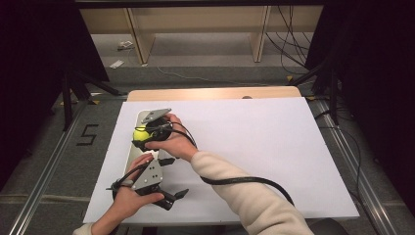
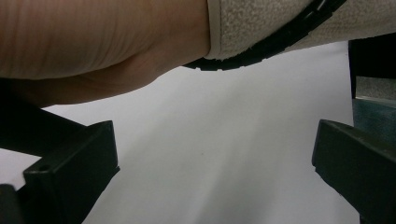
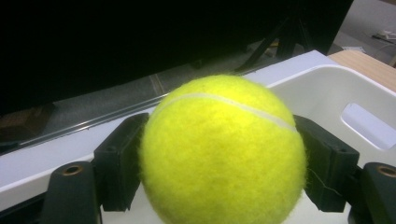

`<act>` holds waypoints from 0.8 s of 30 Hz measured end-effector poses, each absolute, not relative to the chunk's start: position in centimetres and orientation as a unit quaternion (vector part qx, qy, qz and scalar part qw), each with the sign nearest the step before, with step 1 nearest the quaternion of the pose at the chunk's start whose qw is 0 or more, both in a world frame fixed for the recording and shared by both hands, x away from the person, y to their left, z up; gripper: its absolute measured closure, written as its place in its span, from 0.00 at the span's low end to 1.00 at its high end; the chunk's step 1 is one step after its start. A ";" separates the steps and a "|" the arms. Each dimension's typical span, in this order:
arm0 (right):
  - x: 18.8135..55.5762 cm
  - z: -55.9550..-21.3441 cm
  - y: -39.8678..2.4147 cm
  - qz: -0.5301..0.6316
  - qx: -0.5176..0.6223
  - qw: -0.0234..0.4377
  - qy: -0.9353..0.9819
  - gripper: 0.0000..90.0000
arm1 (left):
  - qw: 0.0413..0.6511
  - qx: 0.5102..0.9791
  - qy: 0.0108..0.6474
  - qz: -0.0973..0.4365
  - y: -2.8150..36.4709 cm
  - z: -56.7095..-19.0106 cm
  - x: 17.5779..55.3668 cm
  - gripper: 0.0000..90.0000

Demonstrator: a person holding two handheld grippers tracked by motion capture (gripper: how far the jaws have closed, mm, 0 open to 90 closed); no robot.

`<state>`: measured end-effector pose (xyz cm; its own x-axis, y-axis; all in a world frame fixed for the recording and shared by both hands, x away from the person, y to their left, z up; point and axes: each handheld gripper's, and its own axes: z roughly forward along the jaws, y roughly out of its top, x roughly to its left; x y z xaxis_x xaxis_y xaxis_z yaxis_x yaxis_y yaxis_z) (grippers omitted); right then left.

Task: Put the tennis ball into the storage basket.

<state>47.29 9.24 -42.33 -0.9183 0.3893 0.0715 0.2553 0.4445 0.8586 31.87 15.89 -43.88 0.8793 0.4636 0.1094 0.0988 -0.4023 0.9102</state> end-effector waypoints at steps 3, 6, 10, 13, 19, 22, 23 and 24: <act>47.3 -42.5 9.3 0.492 0.191 0.067 0.847 0.29 | 0.519 0.819 0.171 0.174 15.9 -43.9 31.9 0.00; 47.2 -42.7 9.3 0.487 0.190 0.066 0.850 0.29 | 0.519 0.819 0.172 0.174 15.9 -43.9 31.9 0.00; 47.1 -43.0 9.6 0.481 0.184 0.065 0.855 0.29 | 0.518 0.820 0.172 0.173 15.9 -43.9 31.8 0.00; 47.1 -43.1 9.6 0.480 0.183 0.065 0.855 0.29 | 0.518 0.820 0.171 0.173 15.9 -43.9 31.9 0.00; 47.2 -43.3 9.6 0.477 0.184 0.064 0.857 0.29 | 0.516 0.821 0.170 0.172 15.8 -44.0 31.8 0.00; 47.2 -43.4 9.7 0.475 0.182 0.061 0.859 0.29 | 0.516 0.822 0.170 0.171 15.8 -44.0 31.8 0.00; 47.2 -43.5 9.7 0.474 0.182 0.061 0.859 0.29 | 0.516 0.822 0.170 0.171 15.8 -44.0 31.8 0.00; 47.2 -43.5 9.7 0.473 0.183 0.060 0.860 0.29 | 0.516 0.822 0.170 0.171 15.8 -44.0 31.8 0.00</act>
